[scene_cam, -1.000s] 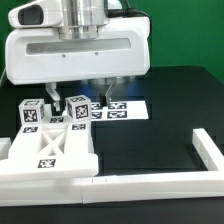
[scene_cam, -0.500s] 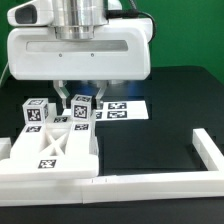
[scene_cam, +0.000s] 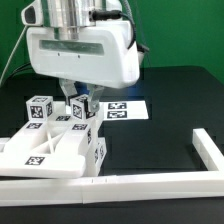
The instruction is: Assemble chair
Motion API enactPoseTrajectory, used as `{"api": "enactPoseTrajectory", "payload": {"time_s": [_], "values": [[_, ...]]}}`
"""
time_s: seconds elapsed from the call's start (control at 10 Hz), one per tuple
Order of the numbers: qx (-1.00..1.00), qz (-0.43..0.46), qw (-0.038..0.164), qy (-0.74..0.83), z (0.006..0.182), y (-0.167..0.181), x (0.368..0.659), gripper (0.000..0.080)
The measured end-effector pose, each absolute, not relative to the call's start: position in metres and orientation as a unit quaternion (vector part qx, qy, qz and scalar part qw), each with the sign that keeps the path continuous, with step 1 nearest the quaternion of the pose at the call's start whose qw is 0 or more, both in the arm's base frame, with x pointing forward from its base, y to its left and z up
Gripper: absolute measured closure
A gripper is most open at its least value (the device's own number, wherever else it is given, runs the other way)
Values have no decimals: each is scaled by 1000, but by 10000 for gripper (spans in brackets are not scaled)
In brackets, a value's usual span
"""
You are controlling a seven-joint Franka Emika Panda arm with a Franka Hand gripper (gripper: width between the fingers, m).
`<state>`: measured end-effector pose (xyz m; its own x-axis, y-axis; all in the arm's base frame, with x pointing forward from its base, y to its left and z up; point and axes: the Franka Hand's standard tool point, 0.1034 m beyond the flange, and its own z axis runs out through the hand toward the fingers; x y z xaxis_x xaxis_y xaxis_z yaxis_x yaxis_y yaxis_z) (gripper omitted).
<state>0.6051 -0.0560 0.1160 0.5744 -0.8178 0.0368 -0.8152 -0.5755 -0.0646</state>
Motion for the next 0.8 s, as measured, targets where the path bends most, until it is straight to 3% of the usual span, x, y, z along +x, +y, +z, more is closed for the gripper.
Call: {"api": "enactPoseTrajectory", "payload": {"time_s": [0.2, 0.5, 0.7, 0.8], "values": [[-841, -33, 30, 539, 116, -55, 608, 515], [-844, -38, 32, 534, 115, -55, 608, 514], [-850, -37, 31, 525, 114, -54, 608, 194], [-899, -38, 22, 436, 112, -50, 606, 194]]}}
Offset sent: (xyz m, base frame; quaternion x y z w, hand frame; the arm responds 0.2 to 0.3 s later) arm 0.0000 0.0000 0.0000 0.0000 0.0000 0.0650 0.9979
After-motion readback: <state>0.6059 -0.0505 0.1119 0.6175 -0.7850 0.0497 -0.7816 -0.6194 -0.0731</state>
